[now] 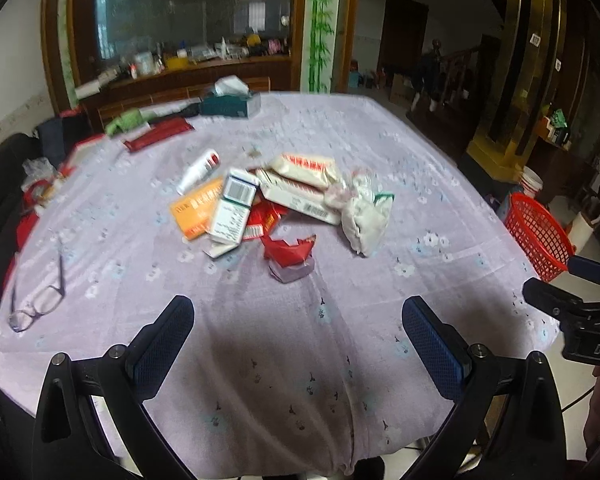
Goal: Collect trash
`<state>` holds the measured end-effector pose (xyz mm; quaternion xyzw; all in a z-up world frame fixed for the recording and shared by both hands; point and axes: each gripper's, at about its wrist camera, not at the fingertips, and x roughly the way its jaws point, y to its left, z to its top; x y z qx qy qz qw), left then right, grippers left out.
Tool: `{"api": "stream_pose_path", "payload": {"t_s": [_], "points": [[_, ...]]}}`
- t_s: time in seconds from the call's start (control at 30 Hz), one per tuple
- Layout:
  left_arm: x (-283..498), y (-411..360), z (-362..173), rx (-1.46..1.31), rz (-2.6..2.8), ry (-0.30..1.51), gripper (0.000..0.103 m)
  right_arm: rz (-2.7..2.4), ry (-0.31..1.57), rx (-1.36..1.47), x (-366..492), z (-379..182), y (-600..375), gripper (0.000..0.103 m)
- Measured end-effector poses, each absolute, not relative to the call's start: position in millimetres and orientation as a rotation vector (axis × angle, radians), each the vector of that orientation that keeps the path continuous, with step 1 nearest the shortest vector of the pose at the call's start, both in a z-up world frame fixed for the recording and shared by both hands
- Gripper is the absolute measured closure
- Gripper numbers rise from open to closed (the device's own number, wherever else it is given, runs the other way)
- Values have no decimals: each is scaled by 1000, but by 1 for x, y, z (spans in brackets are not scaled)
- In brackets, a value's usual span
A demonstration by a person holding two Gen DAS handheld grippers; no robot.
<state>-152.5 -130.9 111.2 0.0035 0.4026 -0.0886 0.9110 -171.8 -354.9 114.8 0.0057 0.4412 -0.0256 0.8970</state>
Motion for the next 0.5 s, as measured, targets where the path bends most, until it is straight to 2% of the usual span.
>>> {"api": "stream_pose_path", "payload": {"t_s": [0.4,0.5], "points": [[-68,-125,62,-110,-200,990,1,-3,962,119,-142,106,-364,19],[-50,-130,54,-85,-198,1027,17,17,966,146,-130,104,-364,20]]}}
